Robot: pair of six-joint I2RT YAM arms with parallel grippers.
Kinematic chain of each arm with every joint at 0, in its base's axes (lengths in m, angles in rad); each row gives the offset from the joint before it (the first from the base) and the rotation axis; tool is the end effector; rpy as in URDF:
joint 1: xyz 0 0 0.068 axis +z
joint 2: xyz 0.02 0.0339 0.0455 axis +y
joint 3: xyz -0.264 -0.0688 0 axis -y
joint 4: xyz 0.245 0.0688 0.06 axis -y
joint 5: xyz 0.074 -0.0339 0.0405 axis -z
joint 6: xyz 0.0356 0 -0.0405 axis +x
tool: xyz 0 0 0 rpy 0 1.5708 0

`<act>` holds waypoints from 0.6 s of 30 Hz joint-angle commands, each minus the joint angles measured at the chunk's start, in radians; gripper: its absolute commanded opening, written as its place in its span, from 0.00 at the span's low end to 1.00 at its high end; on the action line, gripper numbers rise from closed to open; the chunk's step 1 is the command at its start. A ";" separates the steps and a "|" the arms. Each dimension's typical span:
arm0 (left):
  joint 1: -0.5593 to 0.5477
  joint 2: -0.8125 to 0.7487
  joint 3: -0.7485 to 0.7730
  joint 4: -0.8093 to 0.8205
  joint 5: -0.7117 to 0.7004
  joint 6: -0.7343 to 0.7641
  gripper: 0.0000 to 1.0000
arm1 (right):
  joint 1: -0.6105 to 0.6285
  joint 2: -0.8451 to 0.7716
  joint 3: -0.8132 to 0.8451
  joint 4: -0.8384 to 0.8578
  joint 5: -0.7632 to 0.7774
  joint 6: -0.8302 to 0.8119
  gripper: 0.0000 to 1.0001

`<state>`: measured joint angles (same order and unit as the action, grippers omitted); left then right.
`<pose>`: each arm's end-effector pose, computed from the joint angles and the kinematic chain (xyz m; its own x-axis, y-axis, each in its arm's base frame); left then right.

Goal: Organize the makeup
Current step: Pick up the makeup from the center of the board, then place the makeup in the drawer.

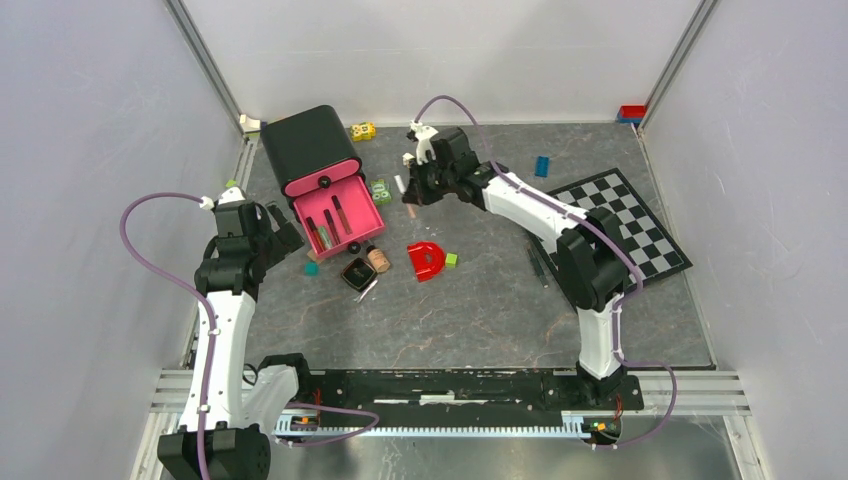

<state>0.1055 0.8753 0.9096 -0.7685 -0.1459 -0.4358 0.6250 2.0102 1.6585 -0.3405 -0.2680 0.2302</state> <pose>0.1732 0.0235 0.3114 -0.5147 -0.4745 -0.7141 -0.4730 0.8518 -0.2251 0.3727 0.2805 0.2552 -0.6704 -0.2124 -0.7110 -0.5922 0.7305 0.3402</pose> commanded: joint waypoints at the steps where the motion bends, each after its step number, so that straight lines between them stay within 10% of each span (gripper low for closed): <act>1: 0.005 -0.013 0.005 0.032 0.016 0.010 1.00 | 0.052 -0.014 0.039 0.199 -0.028 0.290 0.00; 18: 0.005 -0.019 0.003 0.034 0.017 0.010 1.00 | 0.144 0.179 0.239 0.272 0.068 0.390 0.00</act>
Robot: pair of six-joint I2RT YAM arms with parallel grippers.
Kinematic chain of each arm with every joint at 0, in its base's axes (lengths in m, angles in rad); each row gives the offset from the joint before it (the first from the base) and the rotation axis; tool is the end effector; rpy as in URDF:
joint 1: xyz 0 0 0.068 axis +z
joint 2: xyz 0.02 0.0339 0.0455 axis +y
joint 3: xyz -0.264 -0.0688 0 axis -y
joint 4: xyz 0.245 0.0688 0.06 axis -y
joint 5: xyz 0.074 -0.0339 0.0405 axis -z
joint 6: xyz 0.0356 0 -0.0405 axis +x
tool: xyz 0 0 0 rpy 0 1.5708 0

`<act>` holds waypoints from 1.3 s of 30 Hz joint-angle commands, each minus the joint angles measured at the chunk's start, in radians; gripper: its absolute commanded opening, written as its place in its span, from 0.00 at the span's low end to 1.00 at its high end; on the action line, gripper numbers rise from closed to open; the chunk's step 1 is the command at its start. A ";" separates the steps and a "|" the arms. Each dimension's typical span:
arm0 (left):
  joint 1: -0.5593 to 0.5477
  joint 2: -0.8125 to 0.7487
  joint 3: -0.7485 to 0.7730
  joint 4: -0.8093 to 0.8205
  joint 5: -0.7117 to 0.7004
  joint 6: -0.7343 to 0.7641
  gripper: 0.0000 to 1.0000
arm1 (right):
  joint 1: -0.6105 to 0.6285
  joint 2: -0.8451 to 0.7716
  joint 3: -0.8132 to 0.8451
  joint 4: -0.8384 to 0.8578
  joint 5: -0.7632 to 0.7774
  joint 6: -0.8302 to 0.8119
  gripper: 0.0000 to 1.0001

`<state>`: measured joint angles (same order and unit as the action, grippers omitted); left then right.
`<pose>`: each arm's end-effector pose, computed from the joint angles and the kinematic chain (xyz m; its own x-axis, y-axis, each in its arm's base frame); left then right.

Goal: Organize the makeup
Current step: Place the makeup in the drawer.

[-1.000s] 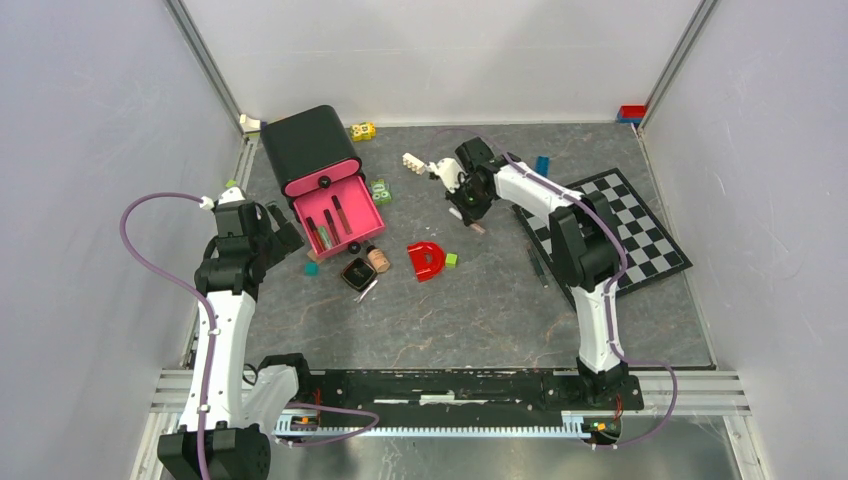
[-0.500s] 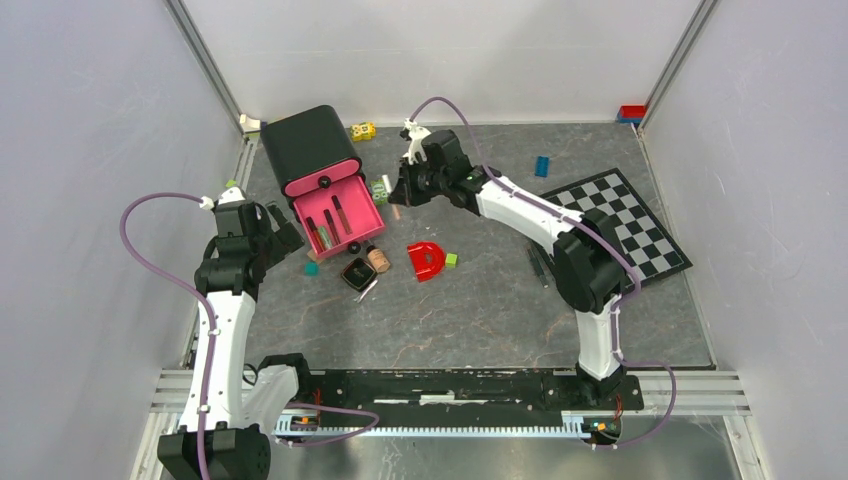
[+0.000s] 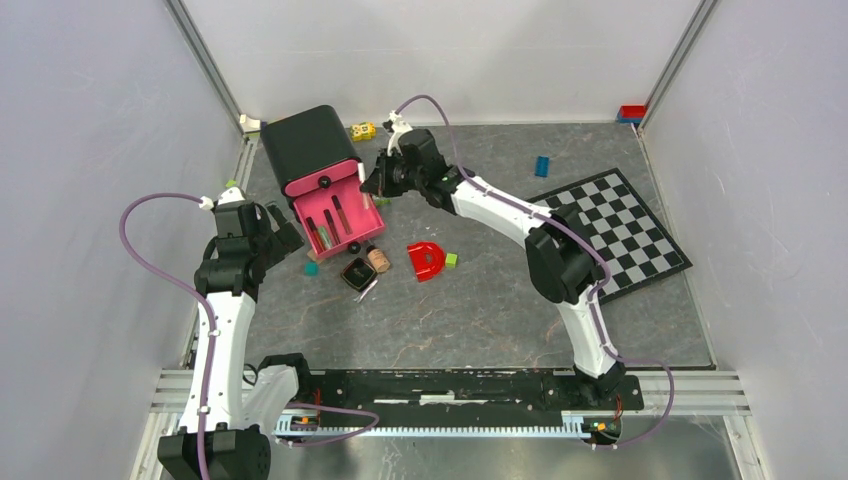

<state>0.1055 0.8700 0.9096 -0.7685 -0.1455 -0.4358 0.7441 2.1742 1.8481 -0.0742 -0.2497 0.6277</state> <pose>0.1722 0.0234 0.3122 -0.5111 -0.4741 -0.7170 -0.4715 0.8520 -0.2273 0.3774 0.3594 0.2670 -0.7158 0.1145 -0.6888 -0.4983 0.6072 0.6188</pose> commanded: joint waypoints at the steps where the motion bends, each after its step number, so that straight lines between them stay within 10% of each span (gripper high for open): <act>1: 0.005 -0.015 0.004 0.034 0.018 0.009 1.00 | 0.029 0.017 0.050 0.006 0.057 -0.013 0.00; 39: 0.005 -0.011 0.003 0.034 0.022 0.008 1.00 | 0.129 0.183 0.141 0.030 0.303 -0.181 0.00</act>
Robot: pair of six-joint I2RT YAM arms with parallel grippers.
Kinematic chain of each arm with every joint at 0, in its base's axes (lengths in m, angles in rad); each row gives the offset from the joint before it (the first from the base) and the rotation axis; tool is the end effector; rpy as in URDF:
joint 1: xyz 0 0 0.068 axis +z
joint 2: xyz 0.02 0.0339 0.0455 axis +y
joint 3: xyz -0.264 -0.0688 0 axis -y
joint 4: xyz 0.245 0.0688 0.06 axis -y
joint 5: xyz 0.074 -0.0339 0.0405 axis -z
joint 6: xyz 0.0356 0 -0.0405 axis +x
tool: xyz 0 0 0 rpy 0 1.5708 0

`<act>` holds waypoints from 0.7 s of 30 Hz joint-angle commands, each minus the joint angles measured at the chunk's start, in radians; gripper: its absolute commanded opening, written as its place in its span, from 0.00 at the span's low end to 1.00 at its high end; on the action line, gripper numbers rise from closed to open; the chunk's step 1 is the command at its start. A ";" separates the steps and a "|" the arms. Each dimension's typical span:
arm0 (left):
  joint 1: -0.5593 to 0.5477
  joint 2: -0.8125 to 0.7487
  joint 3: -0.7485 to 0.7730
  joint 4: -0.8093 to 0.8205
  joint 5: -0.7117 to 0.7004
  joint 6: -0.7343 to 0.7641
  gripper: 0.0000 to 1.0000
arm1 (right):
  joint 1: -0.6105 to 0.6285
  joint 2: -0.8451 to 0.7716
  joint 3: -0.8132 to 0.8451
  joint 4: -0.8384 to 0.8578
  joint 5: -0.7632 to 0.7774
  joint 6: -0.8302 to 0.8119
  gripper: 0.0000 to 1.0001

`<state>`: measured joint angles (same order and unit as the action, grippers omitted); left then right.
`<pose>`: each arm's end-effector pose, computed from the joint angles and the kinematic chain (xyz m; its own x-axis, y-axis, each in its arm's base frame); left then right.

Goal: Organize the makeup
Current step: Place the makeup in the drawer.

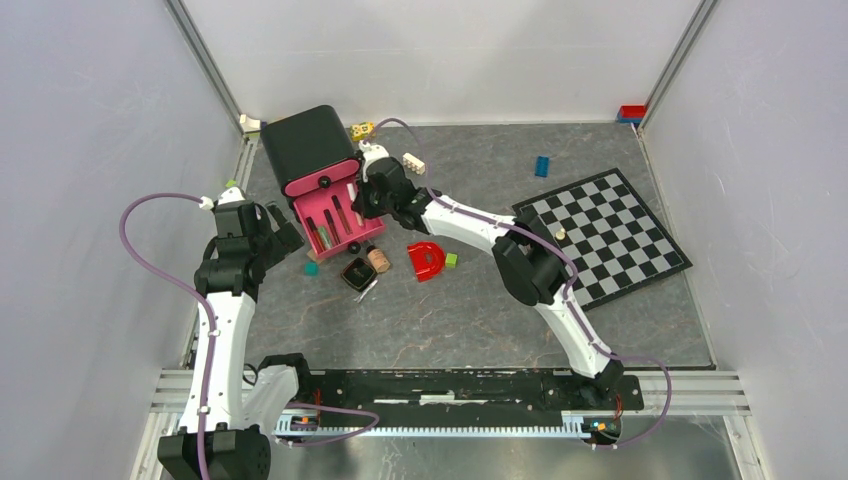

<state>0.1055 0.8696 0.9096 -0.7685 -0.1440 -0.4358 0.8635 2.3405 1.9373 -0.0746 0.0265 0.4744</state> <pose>0.1721 0.0234 0.3122 -0.5112 -0.4742 -0.7168 -0.4705 0.8523 -0.2284 0.3581 0.4174 0.2118 -0.6059 -0.0060 -0.7955 -0.5259 0.7534 0.3948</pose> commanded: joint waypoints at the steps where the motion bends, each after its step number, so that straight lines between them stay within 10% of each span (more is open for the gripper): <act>1: 0.005 -0.011 0.003 0.034 0.019 0.009 1.00 | 0.011 0.022 0.054 0.031 0.029 -0.028 0.00; 21: 0.005 -0.013 0.003 0.035 0.018 0.008 1.00 | 0.020 0.050 0.066 0.040 0.015 -0.062 0.14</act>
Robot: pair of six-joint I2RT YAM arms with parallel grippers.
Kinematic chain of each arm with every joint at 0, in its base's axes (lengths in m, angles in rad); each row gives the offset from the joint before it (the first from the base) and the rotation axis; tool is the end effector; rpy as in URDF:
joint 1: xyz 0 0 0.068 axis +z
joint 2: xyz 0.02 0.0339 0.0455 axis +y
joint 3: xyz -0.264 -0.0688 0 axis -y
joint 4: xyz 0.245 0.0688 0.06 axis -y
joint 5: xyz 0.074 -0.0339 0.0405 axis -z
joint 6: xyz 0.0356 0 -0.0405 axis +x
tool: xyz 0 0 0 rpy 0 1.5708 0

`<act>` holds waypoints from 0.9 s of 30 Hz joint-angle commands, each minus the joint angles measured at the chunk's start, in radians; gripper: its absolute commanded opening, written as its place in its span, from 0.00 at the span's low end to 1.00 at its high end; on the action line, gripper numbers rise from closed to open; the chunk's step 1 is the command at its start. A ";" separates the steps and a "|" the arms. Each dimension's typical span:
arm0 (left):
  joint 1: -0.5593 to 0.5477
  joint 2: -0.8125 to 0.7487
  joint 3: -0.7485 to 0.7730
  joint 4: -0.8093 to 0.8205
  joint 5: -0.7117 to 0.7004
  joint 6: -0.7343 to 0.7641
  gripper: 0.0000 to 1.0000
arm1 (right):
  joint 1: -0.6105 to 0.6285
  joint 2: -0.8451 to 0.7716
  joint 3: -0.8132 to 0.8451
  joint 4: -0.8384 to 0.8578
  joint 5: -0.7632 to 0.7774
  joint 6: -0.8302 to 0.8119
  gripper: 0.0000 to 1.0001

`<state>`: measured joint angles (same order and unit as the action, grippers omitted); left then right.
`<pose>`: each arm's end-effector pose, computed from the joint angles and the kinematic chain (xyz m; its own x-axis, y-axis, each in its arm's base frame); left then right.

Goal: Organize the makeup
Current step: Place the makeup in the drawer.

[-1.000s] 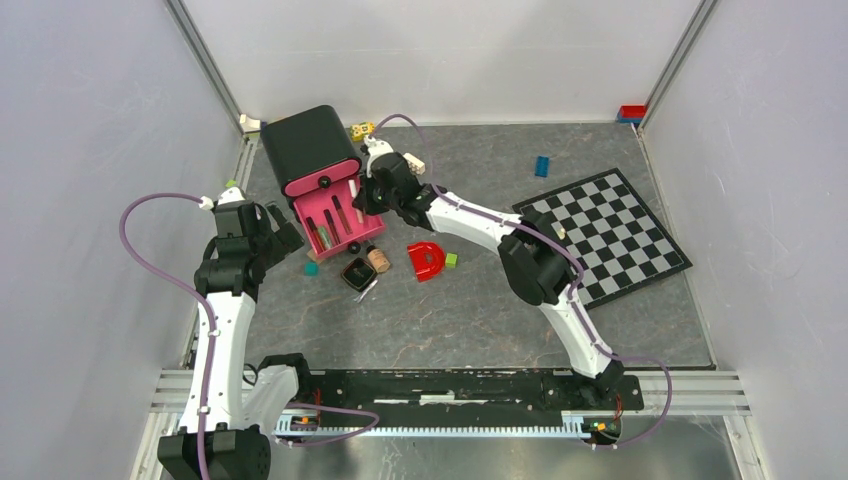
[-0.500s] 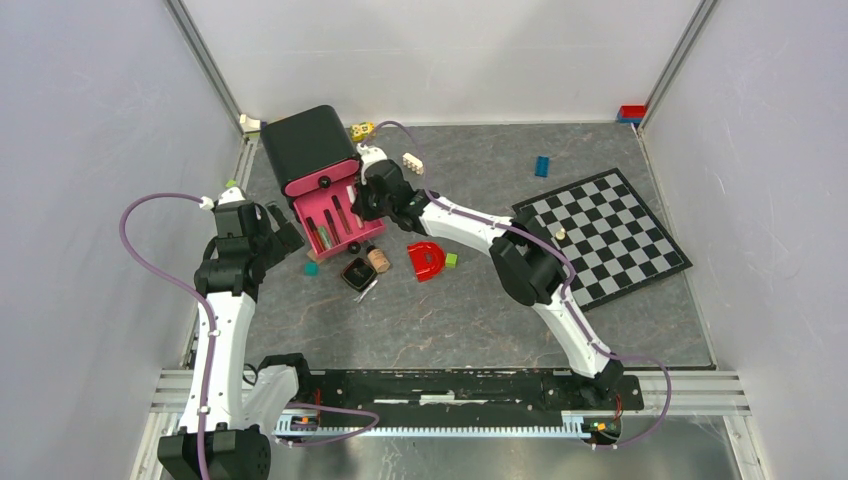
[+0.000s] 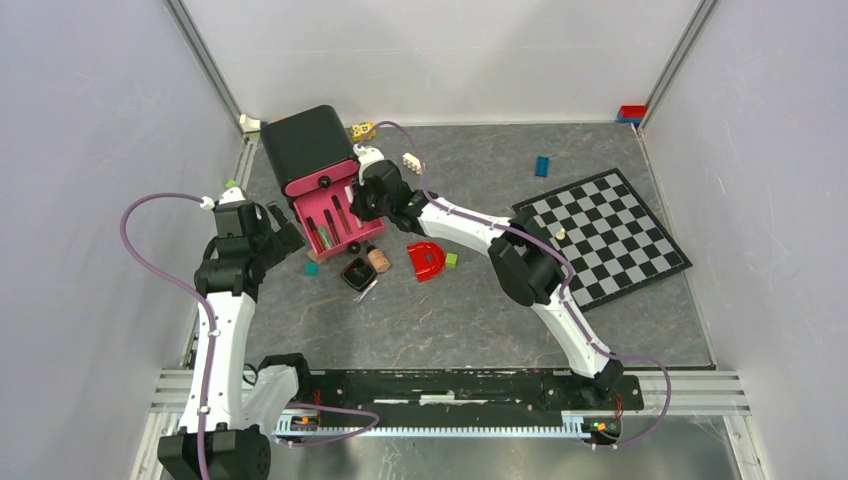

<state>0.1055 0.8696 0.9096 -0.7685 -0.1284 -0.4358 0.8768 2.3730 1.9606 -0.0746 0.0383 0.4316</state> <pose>0.1722 0.0228 0.3122 -0.5160 -0.4756 -0.7124 -0.4603 0.8554 -0.2377 0.3561 0.4259 0.2025 -0.5842 -0.0485 -0.8102 -0.5528 0.7546 0.3534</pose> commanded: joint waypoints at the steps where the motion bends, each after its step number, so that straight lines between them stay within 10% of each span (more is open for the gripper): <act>1: 0.005 -0.013 0.003 0.034 0.002 0.008 1.00 | 0.007 0.018 0.043 0.042 0.003 -0.020 0.15; 27: 0.005 -0.015 0.003 0.035 0.001 0.009 1.00 | 0.007 0.054 0.031 0.067 0.011 -0.026 0.27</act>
<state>0.1055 0.8696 0.9096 -0.7685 -0.1284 -0.4358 0.8772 2.4031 1.9617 -0.0181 0.0353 0.4206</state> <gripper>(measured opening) 0.997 0.249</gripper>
